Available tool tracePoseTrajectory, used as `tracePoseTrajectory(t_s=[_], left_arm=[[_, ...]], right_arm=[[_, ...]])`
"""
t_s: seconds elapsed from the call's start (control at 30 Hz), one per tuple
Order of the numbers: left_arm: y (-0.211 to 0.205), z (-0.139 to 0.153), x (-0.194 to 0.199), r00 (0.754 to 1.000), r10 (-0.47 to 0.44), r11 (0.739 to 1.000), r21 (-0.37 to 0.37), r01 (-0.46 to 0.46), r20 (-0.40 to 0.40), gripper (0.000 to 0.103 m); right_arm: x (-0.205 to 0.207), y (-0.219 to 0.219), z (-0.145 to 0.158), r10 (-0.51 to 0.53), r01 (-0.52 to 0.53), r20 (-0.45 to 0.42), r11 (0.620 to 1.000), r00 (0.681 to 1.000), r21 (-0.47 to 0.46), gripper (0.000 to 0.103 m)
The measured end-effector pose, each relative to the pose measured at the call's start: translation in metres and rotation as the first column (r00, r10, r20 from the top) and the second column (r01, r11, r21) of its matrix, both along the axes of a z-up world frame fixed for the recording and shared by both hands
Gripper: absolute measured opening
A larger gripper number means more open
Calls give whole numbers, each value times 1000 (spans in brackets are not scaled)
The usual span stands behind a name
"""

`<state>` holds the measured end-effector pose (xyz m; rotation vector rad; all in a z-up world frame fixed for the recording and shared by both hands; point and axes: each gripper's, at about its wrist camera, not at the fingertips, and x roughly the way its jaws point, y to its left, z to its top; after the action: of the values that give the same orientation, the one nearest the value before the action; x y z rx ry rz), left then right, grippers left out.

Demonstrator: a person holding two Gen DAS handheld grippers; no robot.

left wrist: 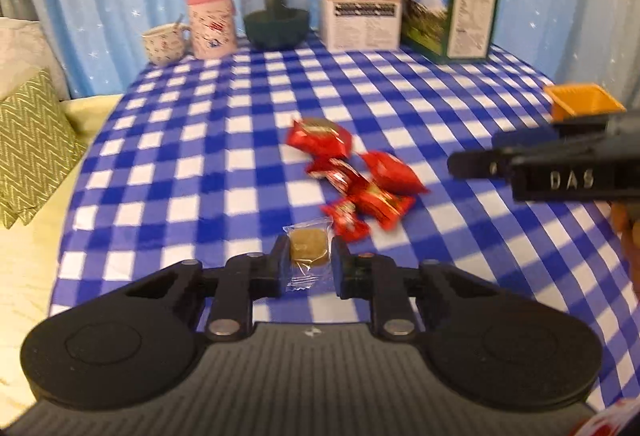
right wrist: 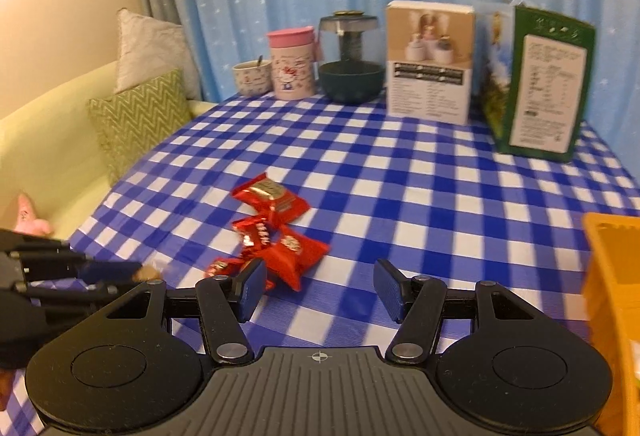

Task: Organize snacks
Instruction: 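Grasp the clear brown-cookie packet with left tool while right tool grasps red candy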

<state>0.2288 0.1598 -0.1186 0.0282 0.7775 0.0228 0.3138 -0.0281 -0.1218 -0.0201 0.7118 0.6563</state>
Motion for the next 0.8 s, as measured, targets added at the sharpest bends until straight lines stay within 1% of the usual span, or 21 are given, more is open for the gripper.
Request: tracePoseTrajectory(t_s=[0.07, 0.17, 0.33, 0.43, 0.53, 0.6, 0.63, 0.73, 0.8], left_arm=[[7, 3, 5, 1000, 22, 1000, -17, -22, 7, 19], [11, 6, 12, 999, 40, 999, -36, -40, 8, 19], [10, 7, 20, 998, 55, 997, -50, -54, 13, 19], [12, 4, 23, 998, 66, 996, -59, -65, 9, 19], [13, 3, 23, 998, 67, 996, -63, -67, 5, 19], [13, 2, 23, 998, 66, 996, -63, -65, 4, 19], [12, 2, 23, 998, 65, 996, -63, -65, 4, 19], [9, 1, 25, 998, 64, 996, -64, -64, 2, 19], [7, 1, 25, 998, 57, 996, -62, -57, 1, 19]], right_arm=[[7, 5, -3, -4, 5, -22, 1000, 1000, 25, 60], [22, 10, -9, -32, 39, -83, 996, 996, 78, 60], [42, 20, -15, -77, 91, -127, 989, 989, 113, 60], [49, 29, -20, -83, 98, -137, 990, 987, 103, 60], [56, 35, -31, -92, 110, -180, 989, 979, 96, 60], [58, 37, -35, -96, 111, -185, 992, 978, 67, 51], [59, 38, -37, -94, 106, -189, 993, 978, 55, 43], [59, 35, -40, -94, 106, -200, 993, 975, 49, 35], [59, 35, -41, -84, 95, -199, 994, 976, 47, 33]])
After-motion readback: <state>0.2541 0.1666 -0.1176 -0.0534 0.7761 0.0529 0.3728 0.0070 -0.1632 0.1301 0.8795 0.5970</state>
